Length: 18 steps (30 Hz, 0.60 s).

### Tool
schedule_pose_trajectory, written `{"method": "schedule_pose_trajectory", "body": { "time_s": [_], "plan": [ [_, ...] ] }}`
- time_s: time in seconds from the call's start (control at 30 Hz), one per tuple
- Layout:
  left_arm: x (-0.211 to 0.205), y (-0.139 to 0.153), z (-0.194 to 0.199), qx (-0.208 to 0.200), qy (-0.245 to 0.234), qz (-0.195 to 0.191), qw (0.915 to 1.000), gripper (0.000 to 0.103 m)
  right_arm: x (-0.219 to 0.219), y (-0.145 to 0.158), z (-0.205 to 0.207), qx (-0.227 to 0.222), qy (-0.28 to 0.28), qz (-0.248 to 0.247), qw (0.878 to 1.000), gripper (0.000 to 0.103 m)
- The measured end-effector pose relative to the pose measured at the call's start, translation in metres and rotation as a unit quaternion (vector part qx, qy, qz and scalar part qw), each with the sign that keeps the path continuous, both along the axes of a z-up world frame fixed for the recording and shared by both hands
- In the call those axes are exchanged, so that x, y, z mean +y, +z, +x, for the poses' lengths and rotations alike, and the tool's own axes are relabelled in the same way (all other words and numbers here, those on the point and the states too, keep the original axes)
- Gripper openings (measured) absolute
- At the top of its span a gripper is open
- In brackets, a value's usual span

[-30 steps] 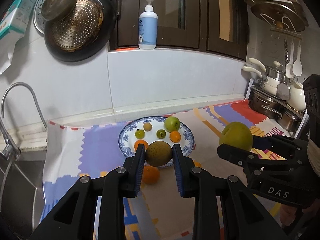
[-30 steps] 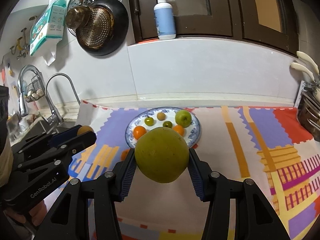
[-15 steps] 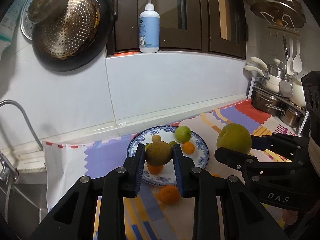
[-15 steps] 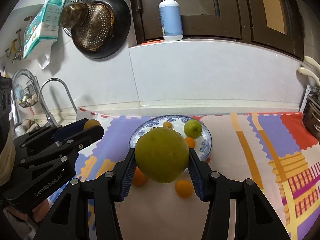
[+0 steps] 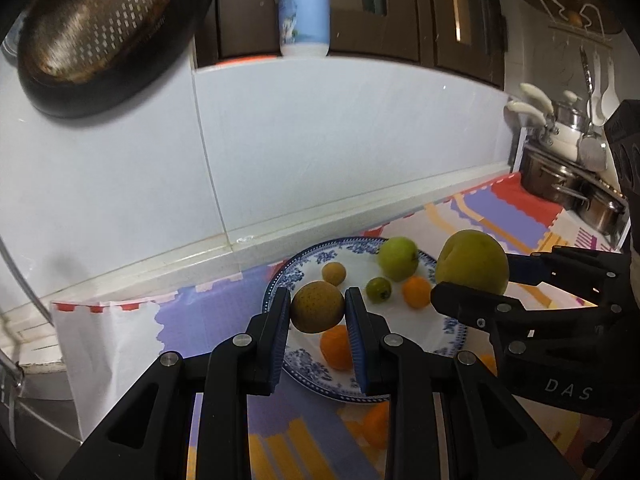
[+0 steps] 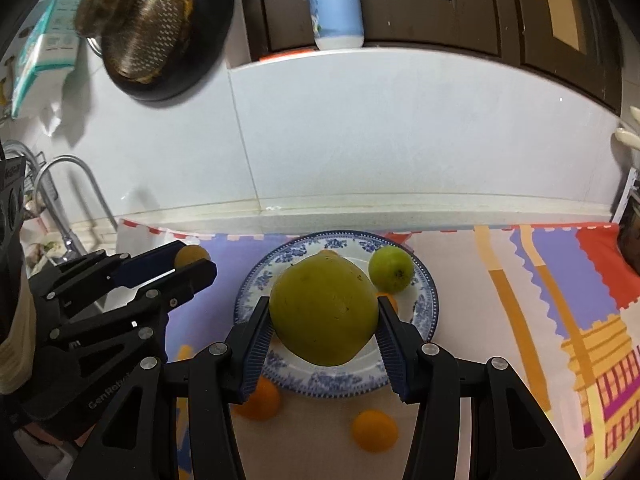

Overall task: Organize fruits
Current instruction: 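Carry the kiwi and the yellow-green fruit over the plate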

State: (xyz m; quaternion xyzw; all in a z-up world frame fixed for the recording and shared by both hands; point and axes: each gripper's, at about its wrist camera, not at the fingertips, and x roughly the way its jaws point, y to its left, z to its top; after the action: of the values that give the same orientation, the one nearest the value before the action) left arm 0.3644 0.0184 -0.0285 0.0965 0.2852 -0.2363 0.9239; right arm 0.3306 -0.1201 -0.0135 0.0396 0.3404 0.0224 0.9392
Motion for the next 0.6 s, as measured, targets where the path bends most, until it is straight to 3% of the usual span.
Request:
{"method": "schedule_pose_trajectory", "body": {
  "time_s": [0.6],
  "plan": [
    [-0.008,-0.050,0.061,0.075,-0.026,0.009,0.9968,0.028,-0.003,-0.054,0.054,0.067,-0.018,0.012,0.998,0.051]
  ]
}}
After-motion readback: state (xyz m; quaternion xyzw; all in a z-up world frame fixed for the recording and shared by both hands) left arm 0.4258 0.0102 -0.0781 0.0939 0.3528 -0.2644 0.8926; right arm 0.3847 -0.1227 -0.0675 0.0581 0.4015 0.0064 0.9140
